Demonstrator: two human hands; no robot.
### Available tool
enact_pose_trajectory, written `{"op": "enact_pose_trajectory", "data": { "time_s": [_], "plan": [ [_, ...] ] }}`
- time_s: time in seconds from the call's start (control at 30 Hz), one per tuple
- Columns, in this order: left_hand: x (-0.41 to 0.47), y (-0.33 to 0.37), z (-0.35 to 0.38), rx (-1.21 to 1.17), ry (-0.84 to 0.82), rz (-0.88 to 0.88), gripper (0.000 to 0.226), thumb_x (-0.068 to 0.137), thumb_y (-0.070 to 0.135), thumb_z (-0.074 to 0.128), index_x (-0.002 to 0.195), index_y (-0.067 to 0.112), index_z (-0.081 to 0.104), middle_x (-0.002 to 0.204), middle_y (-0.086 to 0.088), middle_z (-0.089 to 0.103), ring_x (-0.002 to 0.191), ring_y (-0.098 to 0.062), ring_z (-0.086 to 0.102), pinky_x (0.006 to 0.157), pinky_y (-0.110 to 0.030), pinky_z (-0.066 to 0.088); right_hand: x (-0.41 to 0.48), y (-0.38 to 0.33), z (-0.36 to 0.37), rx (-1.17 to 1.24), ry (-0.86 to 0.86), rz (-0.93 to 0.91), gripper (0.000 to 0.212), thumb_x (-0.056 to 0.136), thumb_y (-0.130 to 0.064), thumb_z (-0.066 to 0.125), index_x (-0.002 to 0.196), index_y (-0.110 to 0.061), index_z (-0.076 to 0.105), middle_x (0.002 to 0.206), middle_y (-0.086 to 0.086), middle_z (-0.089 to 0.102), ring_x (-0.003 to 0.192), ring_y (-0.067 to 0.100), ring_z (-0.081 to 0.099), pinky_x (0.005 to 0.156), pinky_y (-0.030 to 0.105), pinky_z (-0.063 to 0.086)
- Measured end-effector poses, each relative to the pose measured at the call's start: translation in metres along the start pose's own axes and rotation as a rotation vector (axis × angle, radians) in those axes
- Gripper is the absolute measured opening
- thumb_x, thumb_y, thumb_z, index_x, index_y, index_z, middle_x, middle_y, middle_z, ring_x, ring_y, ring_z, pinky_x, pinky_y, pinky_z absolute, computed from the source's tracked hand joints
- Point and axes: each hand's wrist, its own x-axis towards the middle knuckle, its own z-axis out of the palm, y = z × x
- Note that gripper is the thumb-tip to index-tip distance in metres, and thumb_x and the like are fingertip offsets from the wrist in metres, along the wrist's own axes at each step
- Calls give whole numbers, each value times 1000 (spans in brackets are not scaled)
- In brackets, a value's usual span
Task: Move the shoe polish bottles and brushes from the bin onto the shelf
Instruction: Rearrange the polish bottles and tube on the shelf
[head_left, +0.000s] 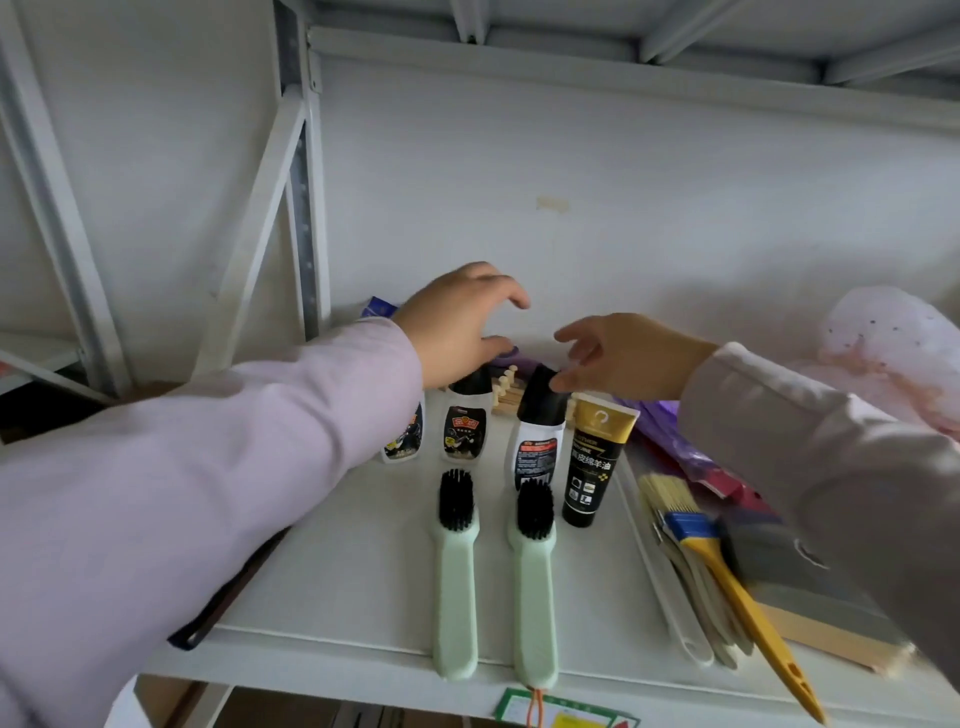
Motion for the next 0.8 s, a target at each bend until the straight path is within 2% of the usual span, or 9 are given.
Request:
{"op": "enact_pose_trajectory", "data": {
  "time_s": [0.07, 0.17, 0.23, 0.3, 0.43, 0.6, 0.7, 0.8],
  "plan": [
    [4, 16, 9, -21, -88, 97, 42, 86, 16, 63, 127, 22, 53, 132, 0, 51, 117, -16, 52, 99, -24, 39, -12, 6, 4, -41, 21, 26, 61, 83, -42, 62, 135, -17, 44, 128, 2, 61, 116, 20, 56, 105, 36, 42],
    [10, 27, 26, 33, -259, 155, 50, 83, -2, 54, 125, 25, 54, 130, -2, 52, 118, -20, 52, 103, -34, 42, -30, 11, 10, -120, 36, 14, 45, 85, -41, 58, 124, -19, 57, 120, 5, 66, 110, 22, 59, 99, 33, 45],
    [13, 27, 33, 81, -359, 177, 53, 77, -7, 51, 119, 24, 57, 125, -3, 52, 114, -24, 54, 97, -40, 46, -36, 15, 16, -129, 55, 12, 37, 85, -37, 59, 119, -21, 61, 116, 4, 67, 104, 21, 60, 86, 26, 44],
    [15, 26, 33, 91, -414, 189, 49, 77, -6, 52, 117, 23, 57, 122, -3, 54, 112, -23, 54, 95, -40, 47, -37, 20, 24, -95, 90, 25, 33, 83, -30, 64, 115, -20, 64, 113, 4, 69, 93, 20, 60, 76, 24, 40],
    [19, 23, 30, 94, -435, 170, 48, 82, -6, 51, 117, 27, 56, 120, 0, 57, 108, -21, 55, 95, -40, 47, -36, 26, 37, -3, 147, 58, 26, 81, -22, 67, 106, -16, 65, 104, 8, 69, 81, 20, 57, 70, 28, 44],
    [23, 24, 33, 86, -467, 99, 44, 87, 6, 57, 125, 28, 52, 120, -2, 59, 108, -24, 54, 92, -34, 43, -39, 25, 42, -8, 145, 67, 30, 85, -21, 62, 114, -12, 59, 110, 12, 67, 97, 30, 62, 80, 33, 48],
    [25, 26, 34, 59, -447, 48, 37, 87, 20, 61, 122, 25, 54, 118, -2, 58, 104, -24, 55, 87, -33, 42, -42, 27, 43, 33, 176, 73, 27, 86, -18, 61, 111, -10, 61, 105, 13, 68, 93, 30, 64, 78, 34, 50],
    [28, 27, 38, 44, -391, -13, 36, 87, 24, 62, 122, 21, 55, 119, -7, 58, 107, -27, 54, 83, -29, 38, -42, 34, 44, 41, 204, 75, 21, 86, -15, 59, 105, -7, 63, 99, 14, 69, 87, 30, 64, 72, 33, 50]
  ]
}}
